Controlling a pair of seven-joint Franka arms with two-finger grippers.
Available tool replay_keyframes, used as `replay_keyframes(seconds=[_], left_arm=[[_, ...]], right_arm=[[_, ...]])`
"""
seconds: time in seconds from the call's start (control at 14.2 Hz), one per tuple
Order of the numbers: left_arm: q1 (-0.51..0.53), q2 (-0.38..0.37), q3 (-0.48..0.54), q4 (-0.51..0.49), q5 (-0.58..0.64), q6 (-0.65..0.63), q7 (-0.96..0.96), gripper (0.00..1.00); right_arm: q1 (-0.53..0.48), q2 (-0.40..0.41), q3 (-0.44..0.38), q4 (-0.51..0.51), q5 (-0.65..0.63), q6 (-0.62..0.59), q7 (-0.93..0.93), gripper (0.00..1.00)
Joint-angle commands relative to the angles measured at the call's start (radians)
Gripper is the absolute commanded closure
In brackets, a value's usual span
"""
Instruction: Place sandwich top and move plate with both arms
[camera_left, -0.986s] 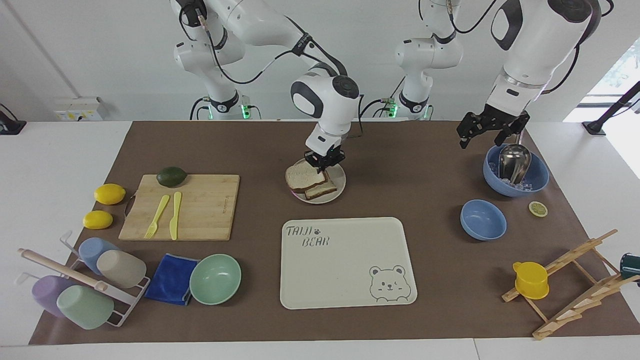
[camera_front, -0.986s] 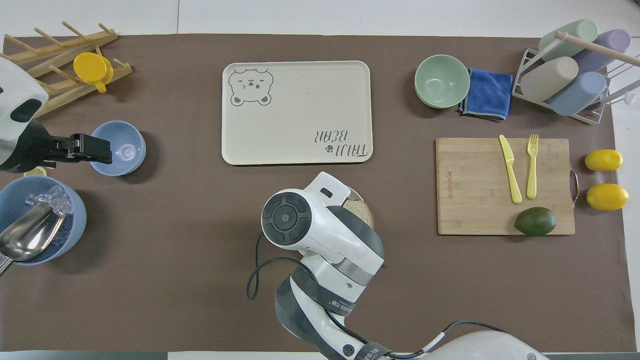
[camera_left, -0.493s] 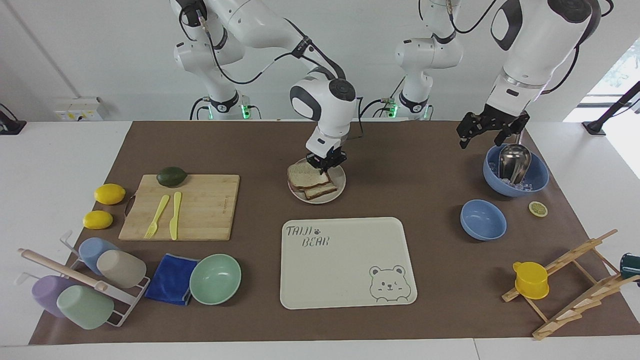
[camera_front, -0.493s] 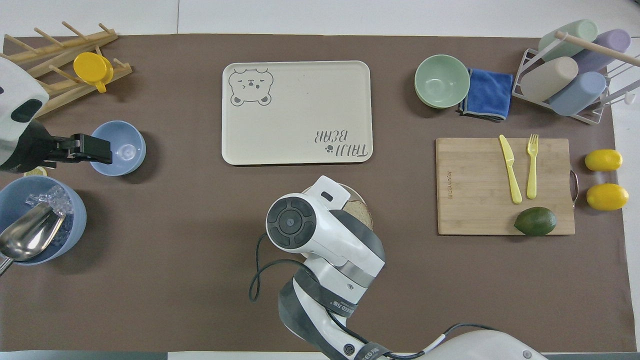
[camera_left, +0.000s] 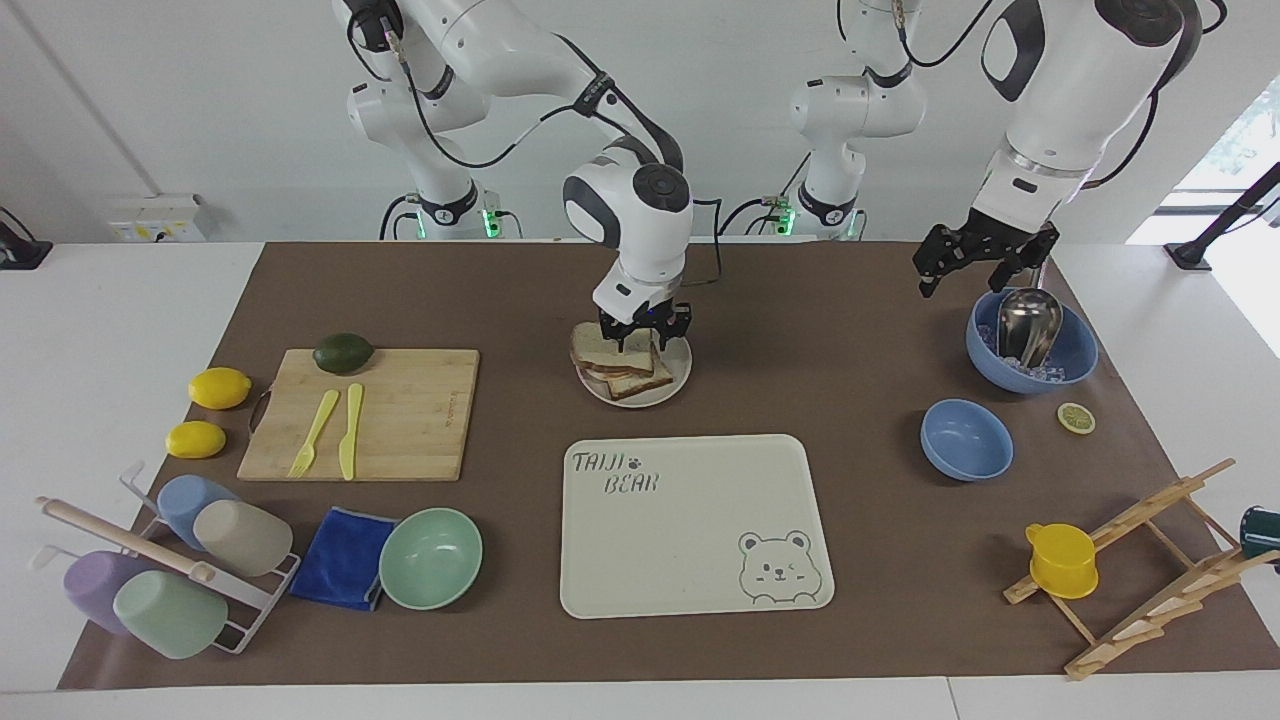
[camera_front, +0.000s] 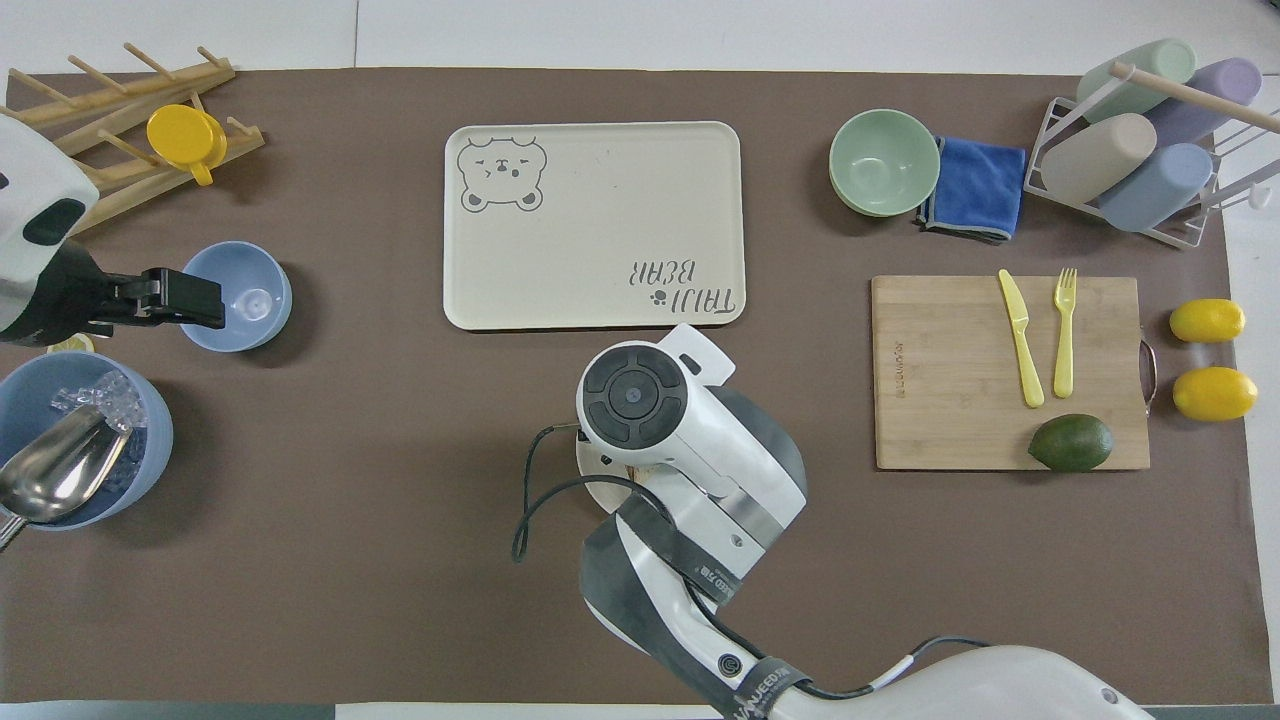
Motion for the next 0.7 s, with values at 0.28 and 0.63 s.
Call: replay_keyframes(seconds=[0.28, 0.63], left_arm=[[-0.063, -0.031, -0.019, -0.132, -0.054, 0.101, -0.111, 0.0], [-0.217, -0.015, -0.019, -0.293, -0.102, 0.286, -0.193, 0.0]], right_arm=[[-0.059, -0.083, -0.15, 0.141, 0.055, -0.192, -0.26, 0.0], [-0.082, -0.086, -0.333, 0.336, 0.151, -0.447, -0.47, 0.0]])
